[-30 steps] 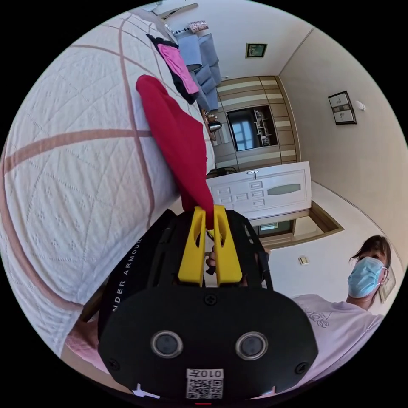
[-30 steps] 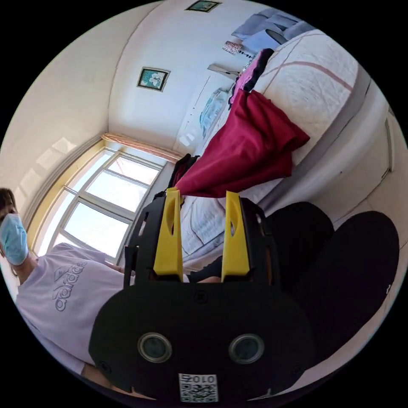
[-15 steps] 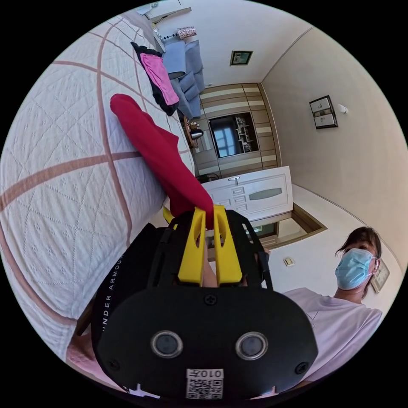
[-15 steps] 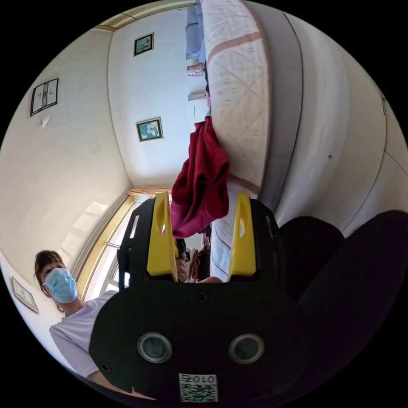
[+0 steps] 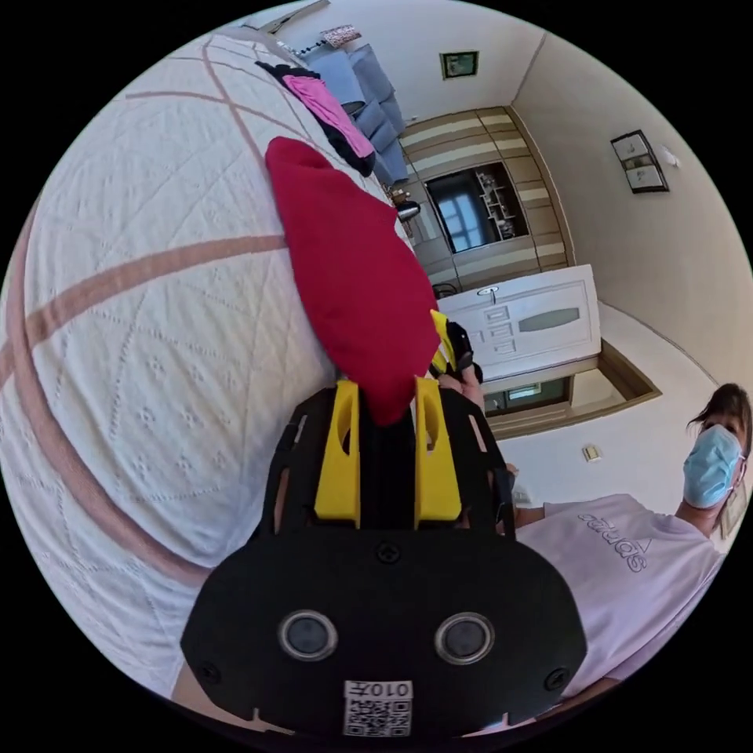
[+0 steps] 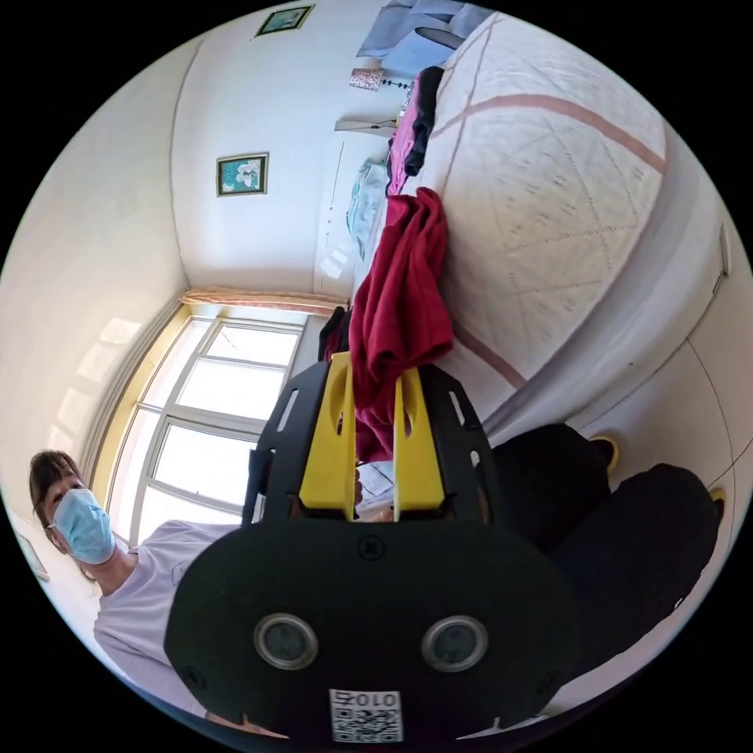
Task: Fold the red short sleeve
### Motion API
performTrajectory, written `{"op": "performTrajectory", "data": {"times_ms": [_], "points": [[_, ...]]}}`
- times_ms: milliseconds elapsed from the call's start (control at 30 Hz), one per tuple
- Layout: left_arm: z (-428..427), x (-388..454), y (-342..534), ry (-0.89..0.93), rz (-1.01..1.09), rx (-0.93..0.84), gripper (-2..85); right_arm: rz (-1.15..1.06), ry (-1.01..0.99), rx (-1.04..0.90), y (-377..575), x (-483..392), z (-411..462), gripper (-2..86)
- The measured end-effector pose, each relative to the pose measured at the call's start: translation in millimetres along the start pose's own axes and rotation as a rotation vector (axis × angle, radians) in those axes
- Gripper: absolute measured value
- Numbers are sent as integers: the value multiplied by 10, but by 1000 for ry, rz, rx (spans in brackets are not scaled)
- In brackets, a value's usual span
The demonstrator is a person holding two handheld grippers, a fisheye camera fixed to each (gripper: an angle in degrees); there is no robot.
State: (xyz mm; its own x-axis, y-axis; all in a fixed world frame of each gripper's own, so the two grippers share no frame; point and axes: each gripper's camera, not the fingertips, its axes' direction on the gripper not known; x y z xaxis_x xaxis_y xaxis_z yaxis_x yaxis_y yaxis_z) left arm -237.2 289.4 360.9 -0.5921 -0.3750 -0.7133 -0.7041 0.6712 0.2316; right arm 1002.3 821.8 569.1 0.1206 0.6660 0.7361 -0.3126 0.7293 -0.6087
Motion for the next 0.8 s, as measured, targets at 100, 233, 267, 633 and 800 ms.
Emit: {"op": "performTrajectory", "data": {"times_ms": [100,233,267,633,800], "points": [[-73,-121,45,27,-43,34,97,-5,-30,2,-82,-105,124,87],[-170,-164,88,58,-87,76,94,-24,-46,-16,-179,-271,326,87],[-182,-177,101,73,-97,91,94,-28,-39,-21,-205,-313,384,87],[-497,9,119,9,-50,162,65,-3,193,-95,-288,-398,864,86],[-863,309,-47,14,51,184,68,-111,187,-104,-385,-931,1101,83]]}}
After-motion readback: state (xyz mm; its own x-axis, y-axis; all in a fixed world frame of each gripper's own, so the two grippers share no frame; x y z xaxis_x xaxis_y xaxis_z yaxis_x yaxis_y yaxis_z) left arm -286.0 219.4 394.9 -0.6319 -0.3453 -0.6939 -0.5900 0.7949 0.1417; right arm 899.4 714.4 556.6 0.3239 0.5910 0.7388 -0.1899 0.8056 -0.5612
